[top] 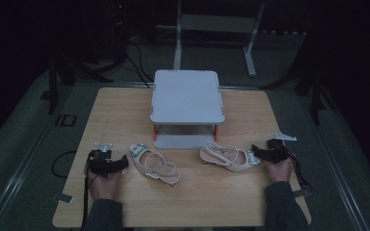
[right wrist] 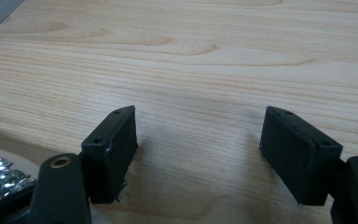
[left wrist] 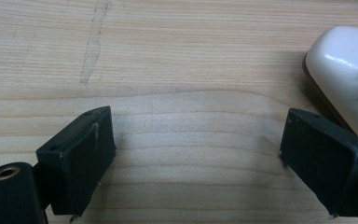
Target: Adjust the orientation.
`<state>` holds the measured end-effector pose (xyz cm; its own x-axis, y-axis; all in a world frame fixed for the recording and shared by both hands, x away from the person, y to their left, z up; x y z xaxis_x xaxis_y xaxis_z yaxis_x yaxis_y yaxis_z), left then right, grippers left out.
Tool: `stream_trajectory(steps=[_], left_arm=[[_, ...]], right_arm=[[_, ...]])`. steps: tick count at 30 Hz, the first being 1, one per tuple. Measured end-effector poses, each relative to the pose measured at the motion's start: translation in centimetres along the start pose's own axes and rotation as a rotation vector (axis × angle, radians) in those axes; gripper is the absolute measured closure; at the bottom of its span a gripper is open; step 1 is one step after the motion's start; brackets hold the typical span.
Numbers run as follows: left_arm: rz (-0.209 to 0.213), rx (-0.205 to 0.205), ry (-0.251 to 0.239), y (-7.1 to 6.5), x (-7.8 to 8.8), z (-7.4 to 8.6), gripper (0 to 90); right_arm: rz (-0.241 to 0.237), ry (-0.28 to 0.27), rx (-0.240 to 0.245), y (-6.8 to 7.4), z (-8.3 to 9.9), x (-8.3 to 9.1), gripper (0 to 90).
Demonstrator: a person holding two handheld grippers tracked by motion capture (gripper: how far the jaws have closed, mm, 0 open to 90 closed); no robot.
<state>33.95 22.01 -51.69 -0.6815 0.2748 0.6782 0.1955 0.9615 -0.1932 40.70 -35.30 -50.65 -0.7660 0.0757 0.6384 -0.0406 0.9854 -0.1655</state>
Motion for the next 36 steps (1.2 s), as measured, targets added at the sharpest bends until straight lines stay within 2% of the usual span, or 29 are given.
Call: stream_trajectory(steps=[9,11,14,15,18,21,24,25,27,28,30,31,34,36], left_arm=[[0.004,0.0,0.004,0.1,0.3,0.0,15.6],[0.003,0.005,-0.002,0.2,0.5,0.0,21.9],[-0.002,0.006,0.004,0.2,0.6,0.0,25.3],[0.003,0.01,0.001,0.2,0.8,0.0,30.0],[0.004,0.011,-0.019,-0.1,1.4,-0.2,31.4],[0.008,-0.008,-0.053,-0.7,2.3,-0.4,31.8],[0.03,-0.02,-0.074,-1.5,3.2,-0.5,32.0],[0.056,-0.034,-0.09,-2.1,3.7,-0.6,32.0],[0.066,-0.045,-0.092,-2.5,4.0,-0.6,32.1],[0.111,-0.055,-0.1,-3.3,4.2,-0.8,32.1],[0.14,-0.082,-0.089,-4.2,4.2,-1.0,32.1],[0.14,-0.082,-0.089,-4.2,4.2,-1.0,32.0],[0.187,-0.124,-0.065,-6.0,3.7,-1.3,32.0],[0.197,-0.128,-0.061,-6.4,3.4,-1.4,31.9]], right_arm=[[-0.011,-0.006,0.008,0.0,0.0,0.1,30.3],[-0.014,-0.007,0.007,0.1,0.0,0.1,30.9],[-0.015,-0.007,0.008,0.1,0.0,0.1,30.9],[-0.016,-0.007,0.008,0.0,0.0,0.1,30.9],[-0.016,-0.007,0.009,0.0,0.0,0.0,30.8],[-0.016,-0.007,0.009,0.0,0.0,0.0,30.8],[-0.017,-0.007,0.009,0.0,0.0,0.0,30.7],[-0.016,-0.007,0.009,0.0,0.0,0.0,30.8],[-0.016,-0.007,0.01,0.0,0.0,0.0,30.8],[-0.016,-0.007,0.009,0.0,0.0,0.0,30.8],[-0.016,-0.007,0.009,0.0,0.0,0.0,30.8],[-0.016,-0.007,0.009,0.0,0.0,0.0,30.8],[-0.017,-0.007,0.009,0.0,0.0,0.0,30.7],[-0.017,-0.007,0.008,0.0,0.0,0.0,30.7]])
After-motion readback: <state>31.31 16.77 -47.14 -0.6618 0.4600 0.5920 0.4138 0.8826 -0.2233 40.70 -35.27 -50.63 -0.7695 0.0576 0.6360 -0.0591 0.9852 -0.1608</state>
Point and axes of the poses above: each handheld gripper's, and its own axes: x roughly backward along the jaws, z roughly out of its underside, y roughly to its left, the point moved 1 cm from there along -x, roughly forward along the jaws, and after that the axes turned 15 degrees about z, right-handed, at the moved point
